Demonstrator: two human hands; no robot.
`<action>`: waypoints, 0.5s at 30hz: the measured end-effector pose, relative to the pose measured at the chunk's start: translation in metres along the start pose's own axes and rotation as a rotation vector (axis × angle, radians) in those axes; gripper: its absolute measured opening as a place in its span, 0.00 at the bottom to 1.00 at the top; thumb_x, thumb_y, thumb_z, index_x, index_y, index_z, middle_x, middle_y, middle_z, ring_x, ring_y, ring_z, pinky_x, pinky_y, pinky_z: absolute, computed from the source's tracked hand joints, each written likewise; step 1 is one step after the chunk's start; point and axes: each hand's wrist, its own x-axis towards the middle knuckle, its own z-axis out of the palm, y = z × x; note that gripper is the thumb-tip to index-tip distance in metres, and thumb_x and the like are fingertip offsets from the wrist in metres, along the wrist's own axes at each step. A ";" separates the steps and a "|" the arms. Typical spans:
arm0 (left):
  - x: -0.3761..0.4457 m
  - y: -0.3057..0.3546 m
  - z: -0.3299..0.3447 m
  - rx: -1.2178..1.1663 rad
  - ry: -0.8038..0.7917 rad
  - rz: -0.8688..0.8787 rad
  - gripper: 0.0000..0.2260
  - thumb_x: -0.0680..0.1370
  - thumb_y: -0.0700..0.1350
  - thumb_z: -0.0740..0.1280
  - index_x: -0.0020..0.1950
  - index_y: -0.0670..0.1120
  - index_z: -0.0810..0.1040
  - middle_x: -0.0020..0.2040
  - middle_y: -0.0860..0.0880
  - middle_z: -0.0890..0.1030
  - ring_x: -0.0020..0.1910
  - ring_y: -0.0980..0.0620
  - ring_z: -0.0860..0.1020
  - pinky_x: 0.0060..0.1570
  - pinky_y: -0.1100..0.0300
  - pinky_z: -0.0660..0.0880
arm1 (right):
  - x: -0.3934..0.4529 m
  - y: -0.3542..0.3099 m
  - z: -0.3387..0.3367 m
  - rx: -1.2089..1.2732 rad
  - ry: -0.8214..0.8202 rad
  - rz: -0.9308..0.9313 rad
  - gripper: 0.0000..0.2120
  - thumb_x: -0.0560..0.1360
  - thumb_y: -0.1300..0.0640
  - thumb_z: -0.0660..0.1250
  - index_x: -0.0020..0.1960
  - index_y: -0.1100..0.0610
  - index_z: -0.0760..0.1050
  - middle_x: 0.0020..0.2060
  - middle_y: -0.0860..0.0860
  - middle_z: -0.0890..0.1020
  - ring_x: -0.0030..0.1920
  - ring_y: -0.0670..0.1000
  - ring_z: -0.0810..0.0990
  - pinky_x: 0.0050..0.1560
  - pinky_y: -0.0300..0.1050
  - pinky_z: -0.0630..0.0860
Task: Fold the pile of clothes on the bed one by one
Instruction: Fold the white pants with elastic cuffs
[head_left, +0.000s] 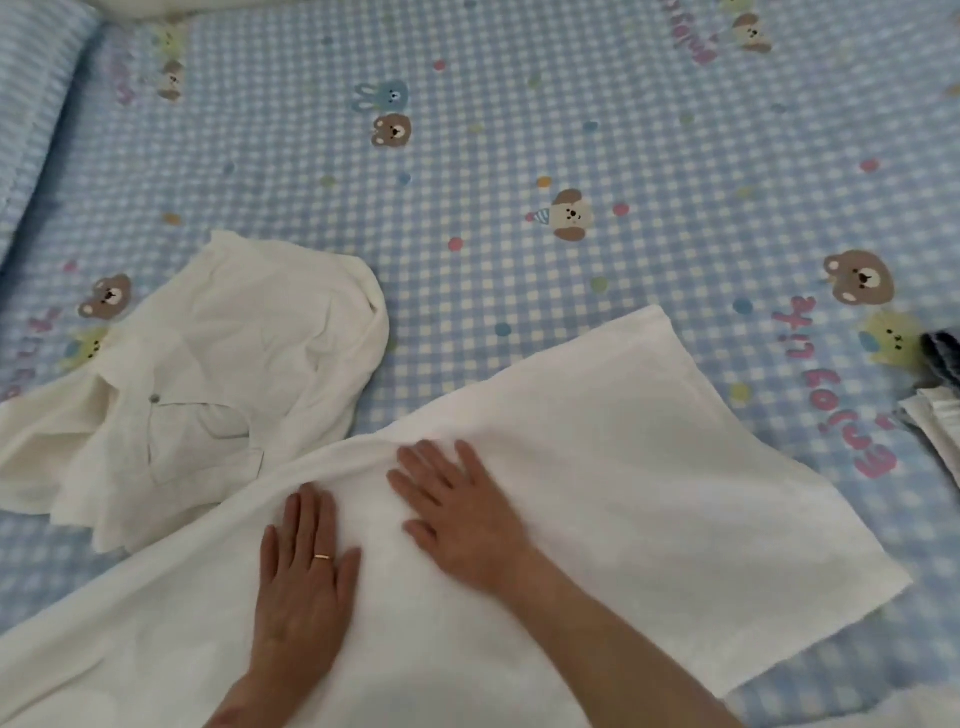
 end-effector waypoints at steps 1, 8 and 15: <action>0.004 -0.004 0.004 0.025 -0.005 0.036 0.31 0.80 0.59 0.41 0.77 0.41 0.51 0.77 0.43 0.52 0.76 0.48 0.51 0.74 0.50 0.44 | -0.002 0.041 0.003 -0.005 0.025 0.068 0.27 0.81 0.44 0.47 0.77 0.49 0.48 0.77 0.48 0.48 0.77 0.52 0.43 0.73 0.59 0.32; 0.005 -0.006 0.010 0.031 -0.007 0.082 0.31 0.79 0.60 0.38 0.77 0.43 0.48 0.78 0.45 0.47 0.77 0.50 0.44 0.74 0.50 0.42 | -0.128 0.219 -0.050 0.036 0.117 0.884 0.28 0.80 0.47 0.43 0.77 0.58 0.53 0.77 0.56 0.55 0.77 0.56 0.52 0.74 0.62 0.47; -0.130 0.014 -0.004 -0.133 -0.041 0.157 0.27 0.82 0.55 0.43 0.77 0.43 0.52 0.78 0.43 0.52 0.77 0.48 0.48 0.74 0.51 0.43 | -0.145 -0.073 -0.024 0.046 0.107 0.134 0.25 0.81 0.47 0.48 0.76 0.54 0.56 0.77 0.53 0.55 0.76 0.55 0.54 0.73 0.59 0.50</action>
